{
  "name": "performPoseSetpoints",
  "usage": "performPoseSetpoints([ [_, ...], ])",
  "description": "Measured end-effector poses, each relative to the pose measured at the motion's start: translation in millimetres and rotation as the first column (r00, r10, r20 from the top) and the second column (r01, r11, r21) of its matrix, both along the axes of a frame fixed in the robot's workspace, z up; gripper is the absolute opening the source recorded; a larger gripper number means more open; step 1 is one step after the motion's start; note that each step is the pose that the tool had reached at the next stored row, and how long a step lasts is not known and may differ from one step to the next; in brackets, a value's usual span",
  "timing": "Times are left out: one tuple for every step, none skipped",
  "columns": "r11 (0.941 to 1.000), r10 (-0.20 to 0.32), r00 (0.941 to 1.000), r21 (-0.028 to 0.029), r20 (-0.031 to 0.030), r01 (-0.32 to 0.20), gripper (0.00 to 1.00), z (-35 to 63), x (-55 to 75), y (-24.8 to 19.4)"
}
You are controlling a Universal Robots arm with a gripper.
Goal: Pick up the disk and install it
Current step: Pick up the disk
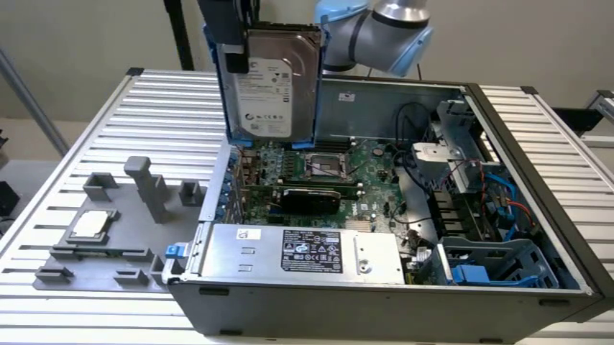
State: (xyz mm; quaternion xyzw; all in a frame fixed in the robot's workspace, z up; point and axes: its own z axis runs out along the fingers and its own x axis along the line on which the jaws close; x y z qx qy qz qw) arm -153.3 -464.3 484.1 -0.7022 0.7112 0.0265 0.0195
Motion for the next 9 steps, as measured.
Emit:
performPoseSetpoints([
  [1.0000, 0.000, 1.0000, 0.0002, 0.0000, 0.000, 0.00, 0.0, 4.2, -1.5],
  [1.0000, 0.000, 1.0000, 0.0003, 0.0000, 0.000, 0.00, 0.0, 9.0, -3.3],
  [1.0000, 0.000, 1.0000, 0.0005, 0.0000, 0.000, 0.00, 0.0, 13.4, -4.9],
  [1.0000, 0.000, 1.0000, 0.0005, 0.0000, 0.000, 0.00, 0.0, 18.0, -6.5],
  [1.0000, 0.000, 1.0000, 0.0007, 0.0000, 0.000, 0.00, 0.0, 22.6, -8.2],
  [1.0000, 0.000, 1.0000, 0.0009, 0.0000, 0.000, 0.00, 0.0, 27.1, -9.8],
  [1.0000, 0.000, 1.0000, 0.0010, 0.0000, 0.000, 0.00, 0.0, 31.6, -11.4],
  [1.0000, 0.000, 1.0000, 0.0011, 0.0000, 0.000, 0.00, 0.0, 36.1, -13.0],
  [1.0000, 0.000, 1.0000, 0.0012, 0.0000, 0.000, 0.00, 0.0, 40.5, -14.7],
])
